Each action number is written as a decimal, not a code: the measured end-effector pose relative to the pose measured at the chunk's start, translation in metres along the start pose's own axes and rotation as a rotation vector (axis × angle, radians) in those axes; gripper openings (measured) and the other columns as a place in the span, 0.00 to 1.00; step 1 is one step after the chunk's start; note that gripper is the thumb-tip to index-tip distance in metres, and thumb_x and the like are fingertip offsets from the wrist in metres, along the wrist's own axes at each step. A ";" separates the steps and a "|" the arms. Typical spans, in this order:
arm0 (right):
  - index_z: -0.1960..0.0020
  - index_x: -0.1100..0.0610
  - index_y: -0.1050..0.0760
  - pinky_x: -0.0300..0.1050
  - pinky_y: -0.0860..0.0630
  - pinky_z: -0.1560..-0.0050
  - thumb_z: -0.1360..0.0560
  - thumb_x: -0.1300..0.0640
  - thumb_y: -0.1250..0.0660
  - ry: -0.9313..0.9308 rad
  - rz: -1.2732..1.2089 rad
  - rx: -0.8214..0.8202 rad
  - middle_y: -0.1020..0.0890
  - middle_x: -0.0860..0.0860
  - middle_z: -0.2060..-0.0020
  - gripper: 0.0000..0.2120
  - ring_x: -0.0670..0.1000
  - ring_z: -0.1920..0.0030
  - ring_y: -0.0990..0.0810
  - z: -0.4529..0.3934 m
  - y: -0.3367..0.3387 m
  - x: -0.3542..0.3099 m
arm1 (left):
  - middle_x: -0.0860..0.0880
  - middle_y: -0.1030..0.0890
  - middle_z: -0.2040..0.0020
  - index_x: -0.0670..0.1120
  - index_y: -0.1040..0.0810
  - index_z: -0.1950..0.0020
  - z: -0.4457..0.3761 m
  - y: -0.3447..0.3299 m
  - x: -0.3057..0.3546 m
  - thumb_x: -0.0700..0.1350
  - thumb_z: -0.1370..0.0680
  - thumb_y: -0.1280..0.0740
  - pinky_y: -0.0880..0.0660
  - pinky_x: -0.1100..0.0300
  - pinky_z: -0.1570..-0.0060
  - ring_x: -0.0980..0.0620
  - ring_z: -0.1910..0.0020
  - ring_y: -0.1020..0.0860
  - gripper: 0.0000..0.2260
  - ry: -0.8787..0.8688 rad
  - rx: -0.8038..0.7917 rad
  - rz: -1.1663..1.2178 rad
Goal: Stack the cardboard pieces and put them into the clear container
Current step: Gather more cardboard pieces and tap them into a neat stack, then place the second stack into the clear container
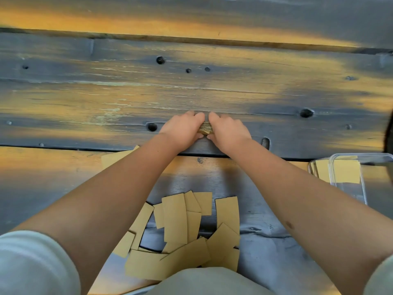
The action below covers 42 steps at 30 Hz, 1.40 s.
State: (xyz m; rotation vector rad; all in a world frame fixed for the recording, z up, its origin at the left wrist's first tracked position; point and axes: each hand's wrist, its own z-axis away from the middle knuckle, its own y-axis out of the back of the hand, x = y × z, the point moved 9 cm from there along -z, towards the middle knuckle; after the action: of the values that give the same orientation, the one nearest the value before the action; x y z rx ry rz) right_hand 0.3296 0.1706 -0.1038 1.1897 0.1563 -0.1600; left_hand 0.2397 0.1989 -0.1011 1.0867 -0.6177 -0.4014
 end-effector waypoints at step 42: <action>0.49 0.56 0.28 0.37 0.32 0.71 0.24 0.62 0.32 -0.576 -1.831 0.602 0.21 0.50 0.61 0.06 0.45 0.71 0.30 0.375 0.006 0.220 | 0.43 0.27 0.63 0.44 0.28 0.40 0.073 -0.034 0.373 0.51 0.25 0.29 0.39 0.62 0.75 0.50 0.72 0.33 0.19 -0.061 -0.558 0.870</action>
State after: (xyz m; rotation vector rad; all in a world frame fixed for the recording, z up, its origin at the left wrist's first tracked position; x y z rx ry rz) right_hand 0.5593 -0.1849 -0.0071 1.1723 0.6812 -2.2397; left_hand 0.4781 -0.0845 -0.0085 0.2133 -0.8984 0.1580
